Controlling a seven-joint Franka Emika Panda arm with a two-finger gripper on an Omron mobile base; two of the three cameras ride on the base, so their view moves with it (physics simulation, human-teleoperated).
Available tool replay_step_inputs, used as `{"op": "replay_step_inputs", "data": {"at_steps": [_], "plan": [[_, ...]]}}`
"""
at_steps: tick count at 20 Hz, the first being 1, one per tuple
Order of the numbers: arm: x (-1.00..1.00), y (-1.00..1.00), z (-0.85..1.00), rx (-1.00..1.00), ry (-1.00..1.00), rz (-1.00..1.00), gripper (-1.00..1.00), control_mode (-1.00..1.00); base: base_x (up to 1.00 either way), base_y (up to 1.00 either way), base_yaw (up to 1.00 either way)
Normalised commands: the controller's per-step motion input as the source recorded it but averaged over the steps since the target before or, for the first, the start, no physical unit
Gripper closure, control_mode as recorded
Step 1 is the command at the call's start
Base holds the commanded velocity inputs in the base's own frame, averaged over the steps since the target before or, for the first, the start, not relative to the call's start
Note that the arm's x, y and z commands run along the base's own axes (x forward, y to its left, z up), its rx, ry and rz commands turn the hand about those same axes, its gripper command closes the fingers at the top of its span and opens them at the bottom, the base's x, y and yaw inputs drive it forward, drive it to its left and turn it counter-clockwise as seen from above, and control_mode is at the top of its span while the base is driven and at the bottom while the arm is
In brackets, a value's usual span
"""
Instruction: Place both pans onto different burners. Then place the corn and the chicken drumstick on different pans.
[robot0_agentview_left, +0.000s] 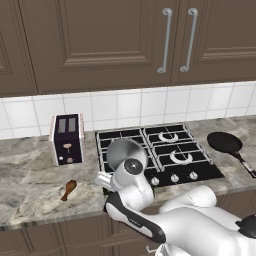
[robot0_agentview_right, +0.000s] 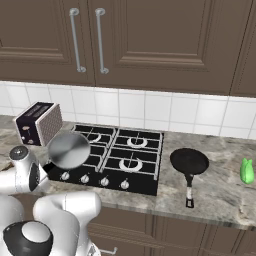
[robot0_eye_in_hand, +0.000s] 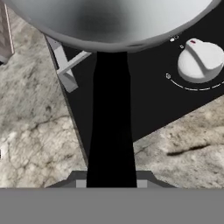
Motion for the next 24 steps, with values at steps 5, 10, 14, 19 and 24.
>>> {"op": "replay_step_inputs", "data": {"at_steps": [5,10,14,19,24], "plan": [[0.3,0.0,-0.13,0.0,0.01,0.0,1.0,-1.0,0.0,0.0,0.0],[0.25,0.0,-0.08,0.0,0.02,0.0,1.0,-1.0,0.0,0.0,0.0],[0.13,0.0,0.0,0.0,0.0,0.0,1.0,-1.0,0.0,0.0,0.0],[0.1,0.0,0.0,0.0,0.0,0.0,1.0,-1.0,0.0,0.0,0.0],[0.27,-0.04,0.03,0.06,0.0,-0.02,1.0,-1.0,0.0,0.0,0.0]]}}
